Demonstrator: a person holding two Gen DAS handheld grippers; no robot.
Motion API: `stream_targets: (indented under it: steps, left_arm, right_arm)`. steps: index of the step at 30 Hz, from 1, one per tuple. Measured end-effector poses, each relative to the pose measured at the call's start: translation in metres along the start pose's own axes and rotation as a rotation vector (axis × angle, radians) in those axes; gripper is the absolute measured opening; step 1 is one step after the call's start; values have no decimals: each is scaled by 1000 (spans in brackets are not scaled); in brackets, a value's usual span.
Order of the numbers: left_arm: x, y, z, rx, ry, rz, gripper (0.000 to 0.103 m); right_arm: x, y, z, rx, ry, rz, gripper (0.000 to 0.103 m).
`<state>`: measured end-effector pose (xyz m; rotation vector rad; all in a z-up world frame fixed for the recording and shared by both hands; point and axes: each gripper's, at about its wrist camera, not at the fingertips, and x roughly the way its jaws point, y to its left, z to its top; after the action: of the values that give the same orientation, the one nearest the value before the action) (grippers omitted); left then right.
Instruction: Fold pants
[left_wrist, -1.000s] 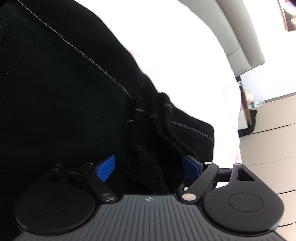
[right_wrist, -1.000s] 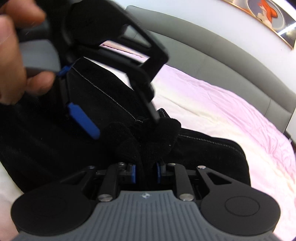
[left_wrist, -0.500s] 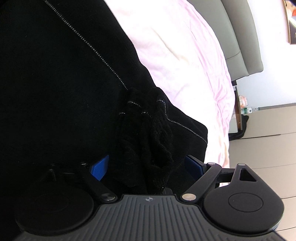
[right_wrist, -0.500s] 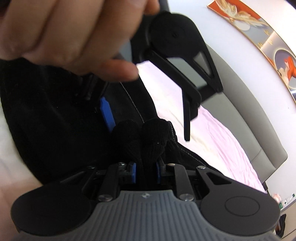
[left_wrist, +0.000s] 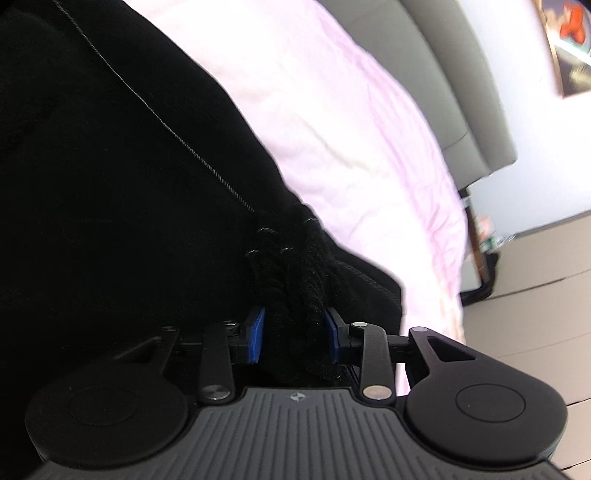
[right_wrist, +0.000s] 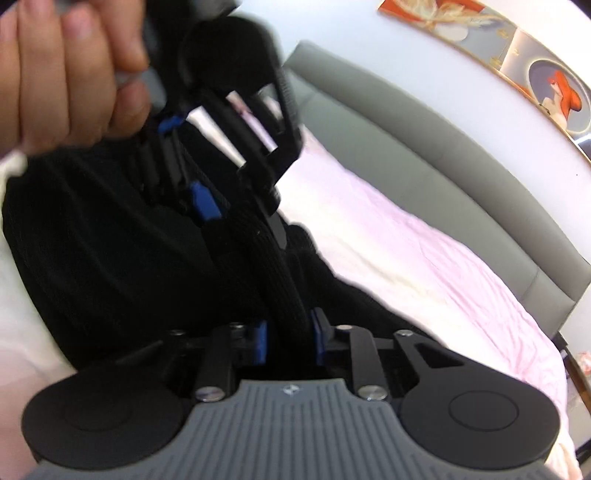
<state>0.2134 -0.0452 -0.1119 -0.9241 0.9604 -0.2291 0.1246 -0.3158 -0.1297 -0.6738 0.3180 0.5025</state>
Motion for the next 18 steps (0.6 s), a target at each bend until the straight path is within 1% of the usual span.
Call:
stream_targets:
  steps: [2,4,6,7,8,9,10,11,12,13,14,15,16,17,18]
  left_arm:
    - [-9,0,-3,22,-41,-13,38]
    - [-7,0,-4,50,-49,22,38]
    - [9,1,-3,120,-29,116,38]
    - [19,3,-4,155,-12,172,35]
    - [30,6,-6,178,10,216,35]
    - [37,11,-9,181,23,225,39]
    - [38,14,-10,178,17,228,42]
    - [40,14,-11,171,11,222,43]
    - [38,15,-12,163,9,215,43]
    - [38,15,-12,160,10,212,43]
    - [37,17,-12,162,13,209,43]
    - [37,17,-12,166,15,209,44]
    - [37,18,-11,170,16,210,44]
    - [36,17,-10,173,17,213,44]
    - [35,20,-10,173,15,216,44]
  right_arm:
    - [-7,3,8,-1,-36,2,15]
    - [-7,10,11,-3,-30,26,15]
    - [1,22,8,-35,13,43,17]
    - [7,30,5,-63,50,46,17]
    - [11,37,1,-90,82,50,20]
    - [13,41,-1,-107,111,66,22]
    - [12,39,-1,-99,140,94,22]
    - [8,31,1,-51,142,125,28]
    - [0,17,6,47,144,183,36]
    - [-7,-4,7,165,130,248,37]
    - [-14,-25,6,279,100,294,37]
    - [-21,-47,1,395,66,315,37]
    - [-28,-69,-4,508,34,292,37]
    - [-32,-84,-9,573,18,247,37]
    - [-35,-102,-17,630,14,171,37]
